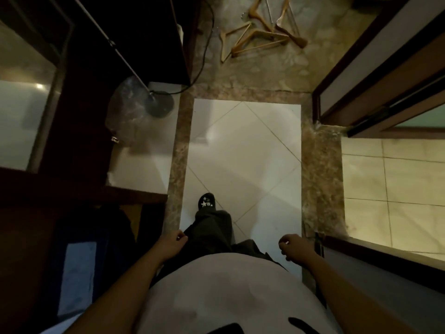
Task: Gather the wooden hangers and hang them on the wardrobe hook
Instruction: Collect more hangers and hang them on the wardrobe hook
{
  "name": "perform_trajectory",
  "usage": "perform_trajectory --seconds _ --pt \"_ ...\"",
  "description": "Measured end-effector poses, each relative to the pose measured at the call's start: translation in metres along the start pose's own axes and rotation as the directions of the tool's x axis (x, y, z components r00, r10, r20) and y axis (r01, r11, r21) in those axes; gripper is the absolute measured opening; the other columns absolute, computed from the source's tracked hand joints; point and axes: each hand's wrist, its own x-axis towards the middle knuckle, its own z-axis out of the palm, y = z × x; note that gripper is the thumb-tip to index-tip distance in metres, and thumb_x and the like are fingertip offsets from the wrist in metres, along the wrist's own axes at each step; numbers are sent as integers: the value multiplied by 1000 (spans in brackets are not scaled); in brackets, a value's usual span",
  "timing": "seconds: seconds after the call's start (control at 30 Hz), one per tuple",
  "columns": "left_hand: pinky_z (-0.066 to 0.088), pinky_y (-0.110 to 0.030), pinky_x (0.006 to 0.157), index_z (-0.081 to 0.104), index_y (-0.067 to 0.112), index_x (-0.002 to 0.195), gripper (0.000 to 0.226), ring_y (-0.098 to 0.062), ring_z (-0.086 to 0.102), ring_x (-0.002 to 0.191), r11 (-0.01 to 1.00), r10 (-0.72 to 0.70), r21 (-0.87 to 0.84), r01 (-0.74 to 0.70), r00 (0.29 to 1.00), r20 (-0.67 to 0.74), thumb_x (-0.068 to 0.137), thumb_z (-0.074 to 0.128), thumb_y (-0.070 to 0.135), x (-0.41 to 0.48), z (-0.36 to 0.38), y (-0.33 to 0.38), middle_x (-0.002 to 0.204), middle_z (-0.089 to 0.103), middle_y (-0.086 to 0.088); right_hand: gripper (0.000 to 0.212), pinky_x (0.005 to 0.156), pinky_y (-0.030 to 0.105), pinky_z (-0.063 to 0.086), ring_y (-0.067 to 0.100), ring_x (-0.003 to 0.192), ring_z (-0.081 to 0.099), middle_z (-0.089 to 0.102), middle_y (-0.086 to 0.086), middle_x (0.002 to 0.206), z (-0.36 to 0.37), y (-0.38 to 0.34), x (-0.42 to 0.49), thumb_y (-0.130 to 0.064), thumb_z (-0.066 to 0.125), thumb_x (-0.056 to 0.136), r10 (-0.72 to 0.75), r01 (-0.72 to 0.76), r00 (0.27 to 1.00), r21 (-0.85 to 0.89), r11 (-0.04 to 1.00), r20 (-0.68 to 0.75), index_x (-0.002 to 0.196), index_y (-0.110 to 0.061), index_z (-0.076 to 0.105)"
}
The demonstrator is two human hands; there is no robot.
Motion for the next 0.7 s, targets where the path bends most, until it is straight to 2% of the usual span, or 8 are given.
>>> perform_trajectory --seconds 0.1,0.23,0.37,0.47,0.57,0.63,0.7 --pt "42 -27 78 57 12 107 22 -18 53 95 999 35 21 -35 999 -12 96 45 26 22 -52 18 112 58 -10 28 91 42 50 33 102 61 64 19 114 -25 -63 13 -18 48 92 -60 61 998 25 998 -8 110 -5 63" --pt "42 -26 67 59 7 110 25 -18 54 89 997 73 24 -72 994 -76 97 44 22 46 -112 45 109 60 -12 29 94 41 49 34 103 61 64 19 115 -66 -154 24 -18 47 94 -195 199 979 67 978 -58 116 -4 61" --pt "46 -31 79 58 2 111 28 -23 56 95 996 92 10 -91 990 -110 97 44 21 62 -154 70 112 61 -15 30 83 35 50 31 101 62 64 16 114 -107 -221 32 -19 46 94 -310 317 946 75 946 -91 117 -7 60" --pt "47 -36 84 59 3 109 27 -29 60 99 998 69 1 -70 989 -130 97 44 20 72 -172 91 111 62 -17 30 88 36 50 30 102 61 64 15 113 -140 -248 45 -19 46 93 -348 358 931 88 930 -109 118 -8 60" --pt "47 -32 75 58 2 109 27 -28 59 94 999 36 -5 -37 991 -132 97 42 20 90 -184 120 109 61 -17 29 91 34 46 29 106 58 64 15 114 -177 -256 66 -16 46 93 -339 349 934 85 933 -113 116 -7 61" --pt "44 -28 69 57 1 109 26 -27 58 92 999 35 -9 -36 992 -122 98 42 19 104 -189 147 106 59 -16 29 86 31 43 27 102 56 62 17 117 -203 -251 86 -15 45 94 -327 336 940 101 936 -96 116 -5 61" --pt "45 -30 75 59 1 107 24 -29 58 95 1000 23 -7 -24 992 -124 97 44 18 120 -190 180 106 59 -16 29 82 31 42 26 95 55 60 19 121 -232 -241 107 -16 44 94 -287 298 953 128 946 -99 116 -6 61"
